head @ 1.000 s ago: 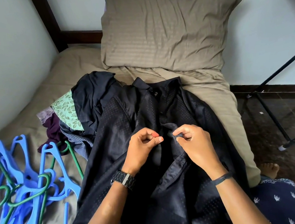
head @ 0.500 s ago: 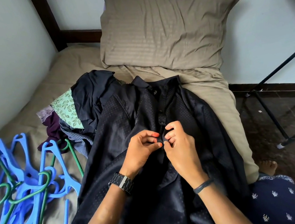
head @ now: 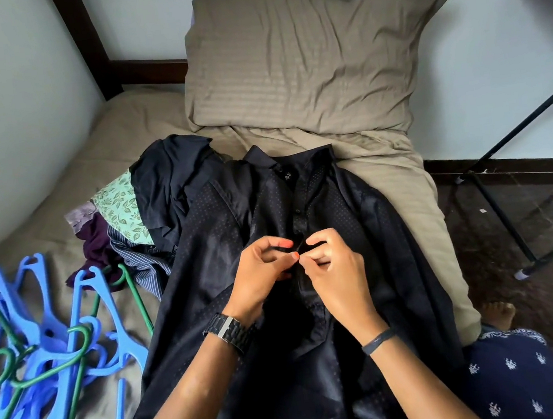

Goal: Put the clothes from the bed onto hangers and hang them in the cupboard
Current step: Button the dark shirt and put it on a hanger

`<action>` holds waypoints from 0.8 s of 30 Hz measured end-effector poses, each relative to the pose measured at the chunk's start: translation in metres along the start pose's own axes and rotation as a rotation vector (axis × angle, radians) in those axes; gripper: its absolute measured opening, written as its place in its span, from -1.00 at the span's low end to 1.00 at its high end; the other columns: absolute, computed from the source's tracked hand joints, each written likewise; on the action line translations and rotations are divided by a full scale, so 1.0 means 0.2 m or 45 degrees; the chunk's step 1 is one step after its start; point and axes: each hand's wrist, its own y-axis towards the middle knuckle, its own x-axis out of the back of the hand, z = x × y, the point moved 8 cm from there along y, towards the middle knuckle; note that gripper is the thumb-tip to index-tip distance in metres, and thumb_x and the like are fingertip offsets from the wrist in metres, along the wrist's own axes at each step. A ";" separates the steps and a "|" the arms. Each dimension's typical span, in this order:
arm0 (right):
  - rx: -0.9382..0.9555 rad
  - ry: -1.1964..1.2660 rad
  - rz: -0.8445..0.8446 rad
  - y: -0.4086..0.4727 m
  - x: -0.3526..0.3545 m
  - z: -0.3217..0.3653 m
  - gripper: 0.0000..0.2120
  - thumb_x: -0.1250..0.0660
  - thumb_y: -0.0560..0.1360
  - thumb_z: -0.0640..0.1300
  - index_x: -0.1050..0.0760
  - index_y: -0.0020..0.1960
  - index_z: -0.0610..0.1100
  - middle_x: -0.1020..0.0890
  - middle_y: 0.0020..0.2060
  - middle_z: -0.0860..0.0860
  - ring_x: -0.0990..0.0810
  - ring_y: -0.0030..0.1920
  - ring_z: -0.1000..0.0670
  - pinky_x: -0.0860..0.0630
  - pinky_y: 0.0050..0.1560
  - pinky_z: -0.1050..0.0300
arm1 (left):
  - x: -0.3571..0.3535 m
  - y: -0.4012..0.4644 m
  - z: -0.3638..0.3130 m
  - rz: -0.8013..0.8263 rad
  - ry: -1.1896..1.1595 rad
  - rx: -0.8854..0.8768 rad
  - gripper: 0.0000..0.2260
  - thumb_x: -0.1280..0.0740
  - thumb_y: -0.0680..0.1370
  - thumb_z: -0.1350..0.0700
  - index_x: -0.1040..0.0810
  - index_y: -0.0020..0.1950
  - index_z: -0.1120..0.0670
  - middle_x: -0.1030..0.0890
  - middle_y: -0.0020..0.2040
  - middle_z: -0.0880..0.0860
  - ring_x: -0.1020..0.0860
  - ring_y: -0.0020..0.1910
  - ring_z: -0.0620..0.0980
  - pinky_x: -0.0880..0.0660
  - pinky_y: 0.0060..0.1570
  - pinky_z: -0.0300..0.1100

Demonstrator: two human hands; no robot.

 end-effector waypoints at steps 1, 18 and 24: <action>-0.078 0.082 -0.001 0.02 0.01 -0.04 -0.77 -0.44 0.42 -0.30 -0.47 0.01 -0.14 -0.66 -0.33 0.09 -0.64 -0.27 0.14 -0.55 -0.18 0.30 | 0.00 0.01 0.00 0.014 -0.002 -0.002 -0.89 -0.39 0.49 0.32 -0.53 -0.04 0.17 -0.63 -0.35 0.00 -0.55 -0.37 -0.18 -0.47 -0.30 -0.34; 0.365 -0.163 -0.320 0.29 0.15 0.14 -0.82 -0.37 0.43 -0.37 -0.44 -0.04 -0.19 -0.56 -0.26 0.02 -0.56 -0.28 0.07 -0.52 -0.22 0.20 | -0.14 0.32 -0.30 0.090 0.108 -0.383 -0.77 -0.39 0.47 0.34 -0.41 -0.17 0.07 -0.58 -0.29 0.13 -0.52 -0.24 0.10 -0.46 -0.13 -0.07; -0.215 0.137 -0.135 0.49 0.11 -0.11 -0.80 -0.33 0.43 -0.37 -0.44 -0.08 -0.11 -0.64 -0.33 0.04 -0.64 -0.32 0.12 -0.50 -0.16 0.27 | -0.16 0.54 -0.22 0.085 0.245 -0.293 -0.75 -0.32 0.50 0.39 -0.44 -0.24 0.07 -0.53 -0.29 0.05 -0.49 -0.30 -0.14 -0.40 -0.19 -0.31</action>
